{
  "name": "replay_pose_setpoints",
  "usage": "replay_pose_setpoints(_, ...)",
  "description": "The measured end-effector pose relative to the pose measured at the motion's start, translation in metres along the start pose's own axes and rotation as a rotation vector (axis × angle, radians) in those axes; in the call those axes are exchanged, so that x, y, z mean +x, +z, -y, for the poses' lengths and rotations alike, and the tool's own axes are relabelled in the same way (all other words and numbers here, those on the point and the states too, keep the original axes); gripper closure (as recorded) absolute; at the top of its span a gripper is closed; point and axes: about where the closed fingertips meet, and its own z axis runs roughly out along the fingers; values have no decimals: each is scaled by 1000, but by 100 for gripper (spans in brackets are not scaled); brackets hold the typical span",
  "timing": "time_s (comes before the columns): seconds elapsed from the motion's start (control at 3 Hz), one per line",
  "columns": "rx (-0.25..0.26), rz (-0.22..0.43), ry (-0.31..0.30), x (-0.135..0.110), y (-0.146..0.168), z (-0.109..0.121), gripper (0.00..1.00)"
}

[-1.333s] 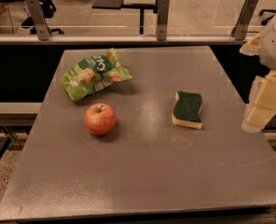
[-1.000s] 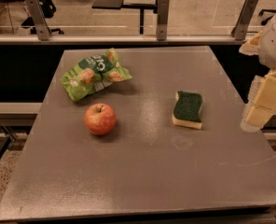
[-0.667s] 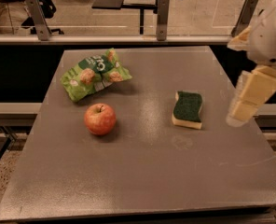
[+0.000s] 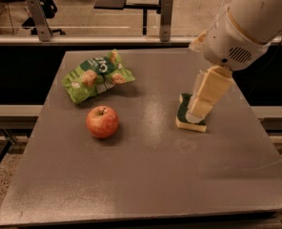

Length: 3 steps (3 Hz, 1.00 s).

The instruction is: Move apple near sponge

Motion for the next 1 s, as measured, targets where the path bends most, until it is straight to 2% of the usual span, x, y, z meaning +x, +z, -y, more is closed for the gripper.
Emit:
replay_pose_setpoints(0.33,-51,77,-1,-47,55,-2,0)
replay_pose_setpoints(0.67,-68,111,-5,-66,74,-5,0)
replay_pose_setpoints(1.0,-132,158,-21,-97,113,-20,0)
